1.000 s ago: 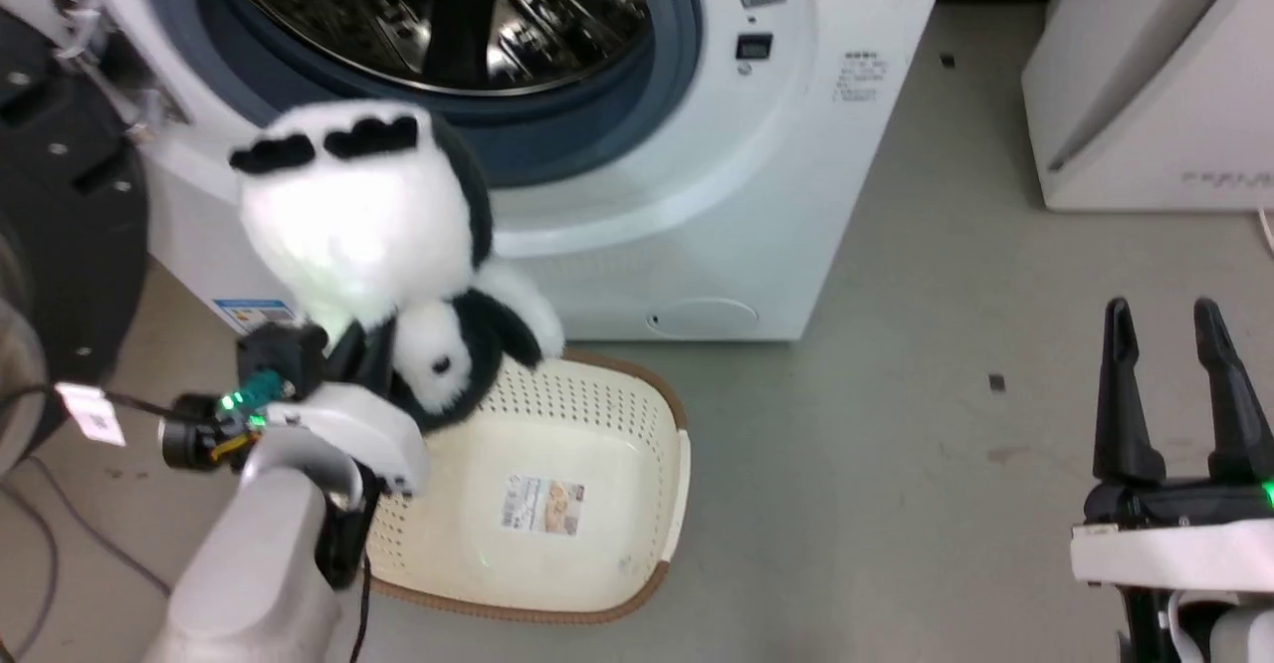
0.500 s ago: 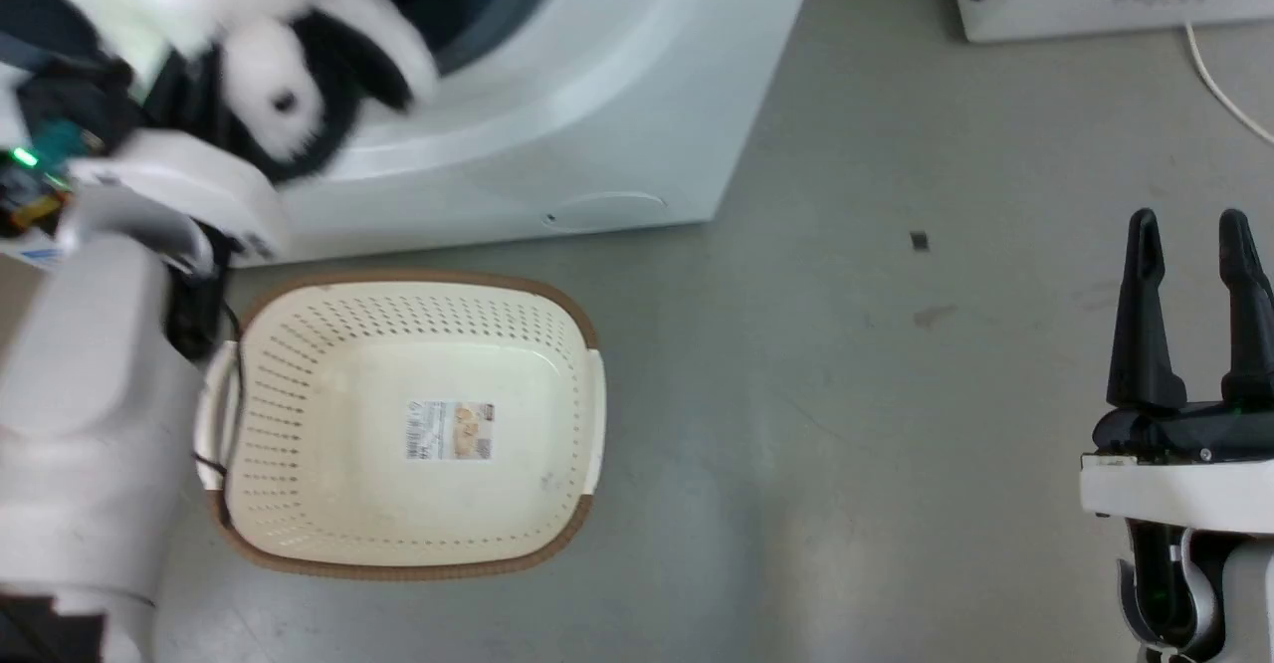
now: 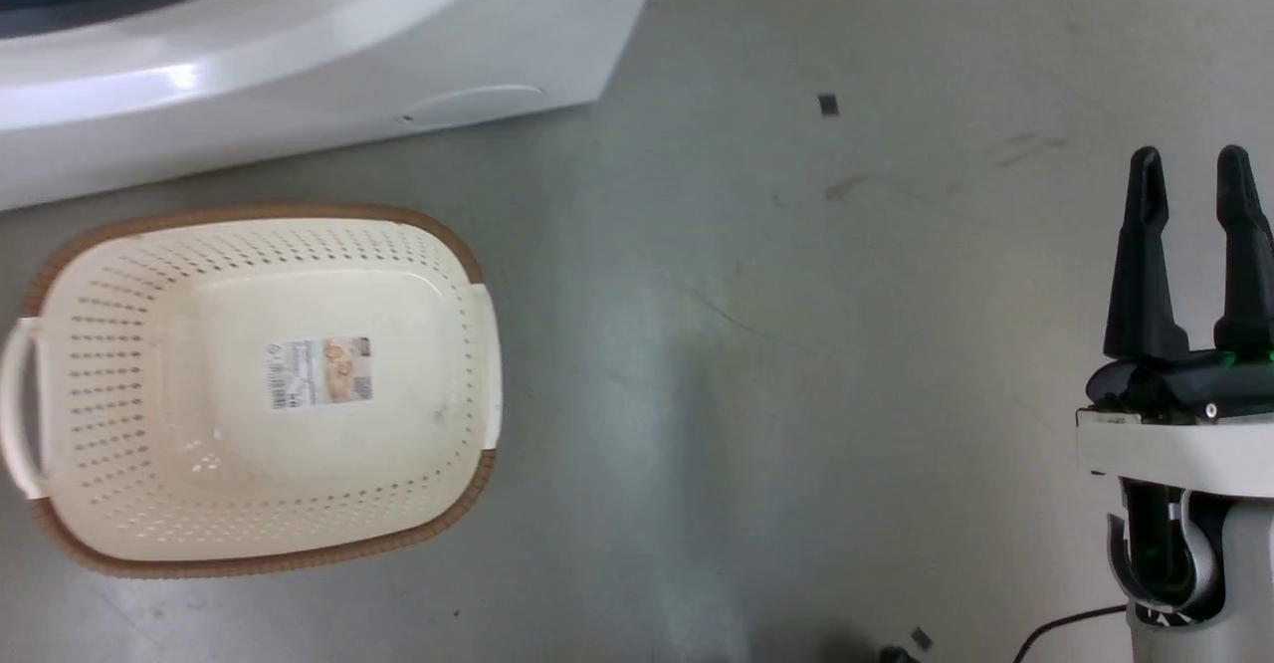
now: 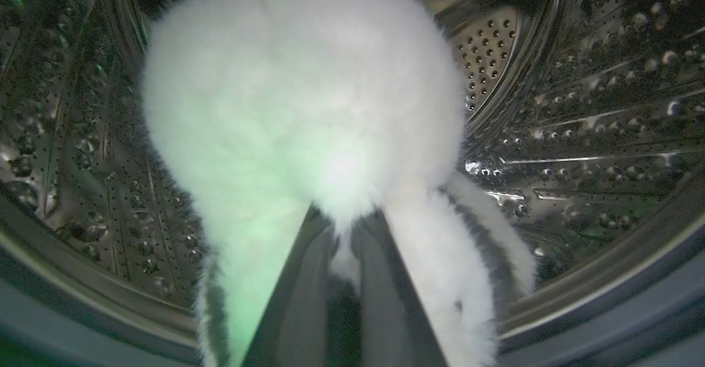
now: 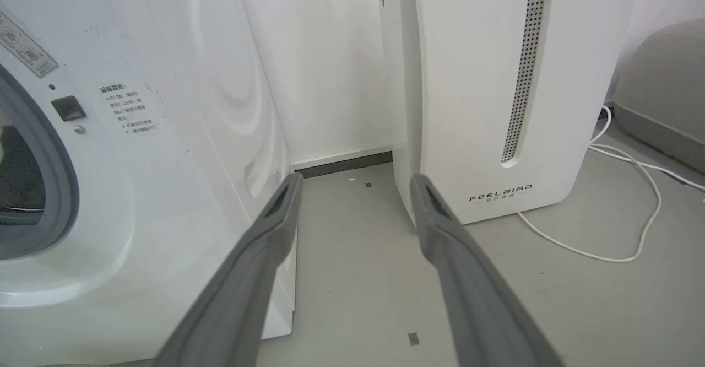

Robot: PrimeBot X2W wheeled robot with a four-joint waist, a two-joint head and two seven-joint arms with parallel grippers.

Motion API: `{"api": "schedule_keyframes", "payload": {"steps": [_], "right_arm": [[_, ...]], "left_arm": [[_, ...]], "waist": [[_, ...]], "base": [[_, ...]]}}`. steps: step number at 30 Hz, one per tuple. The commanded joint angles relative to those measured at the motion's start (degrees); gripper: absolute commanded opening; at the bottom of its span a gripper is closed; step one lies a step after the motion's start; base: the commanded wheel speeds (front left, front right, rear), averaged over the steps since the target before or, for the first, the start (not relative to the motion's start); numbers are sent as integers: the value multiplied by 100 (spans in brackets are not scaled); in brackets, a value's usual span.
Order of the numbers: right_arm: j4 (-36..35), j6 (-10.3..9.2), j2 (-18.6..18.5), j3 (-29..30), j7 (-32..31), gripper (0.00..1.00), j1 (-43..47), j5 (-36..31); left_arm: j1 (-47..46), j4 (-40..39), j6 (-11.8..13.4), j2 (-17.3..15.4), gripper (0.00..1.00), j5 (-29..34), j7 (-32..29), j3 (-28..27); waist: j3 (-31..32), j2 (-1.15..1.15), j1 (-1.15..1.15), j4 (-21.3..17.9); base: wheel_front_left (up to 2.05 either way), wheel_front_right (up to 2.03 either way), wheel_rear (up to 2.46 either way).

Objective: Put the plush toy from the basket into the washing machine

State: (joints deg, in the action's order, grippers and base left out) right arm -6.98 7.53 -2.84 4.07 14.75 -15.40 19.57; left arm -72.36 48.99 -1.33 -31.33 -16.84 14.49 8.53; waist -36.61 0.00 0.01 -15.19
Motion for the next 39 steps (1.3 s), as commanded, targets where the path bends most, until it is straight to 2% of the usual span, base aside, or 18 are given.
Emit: {"api": "schedule_keyframes", "payload": {"steps": [1, 6, 12, 13, 14, 25, 31, 39], "right_arm": [[-38, -4, -4, -13, 25, 100, -104, 40], [-44, -4, -4, -4, 25, 100, -149, 117], [-41, -4, -4, -3, 25, 100, -173, 159], [-45, -4, -4, 3, 25, 100, -173, 164], [-46, -4, -4, 8, 25, 100, -175, 168], [-12, -4, -4, 3, 25, 100, -177, 36], [20, -4, -4, 44, 25, 100, -74, -166], [88, -4, -4, 107, 25, 100, 79, -446]], "left_arm": [[-291, -1, 59, -118, 0, 67, 31, -25], [-862, 66, 198, -248, 0, 102, 45, -121], [-1103, 78, 282, -280, 0, 266, 49, -66], [-1118, 68, 337, -278, 22, 287, 49, -82], [-1118, 36, 397, -283, 100, 331, 50, -86], [-459, -12, 449, -102, 100, 365, 51, -226], [476, -367, 344, 219, 100, 378, 51, -345], [1696, -1212, 449, 676, 100, 542, 51, -494]], "waist": [[-285, 0, -1, -260], [-497, 0, -1, -414], [-587, 0, -1, -476], [-598, 0, -1, -473], [-603, 0, -1, -468], [-283, 0, -1, -294], [115, 0, -1, -27], [579, 0, -1, 352]], "base": [[0, 0, 0], [0, 0, 0], [0, 0, 0], [0, 0, 0], [0, 0, 0], [0, 0, 0], [0, 0, 0], [0, 0, 0]]}}
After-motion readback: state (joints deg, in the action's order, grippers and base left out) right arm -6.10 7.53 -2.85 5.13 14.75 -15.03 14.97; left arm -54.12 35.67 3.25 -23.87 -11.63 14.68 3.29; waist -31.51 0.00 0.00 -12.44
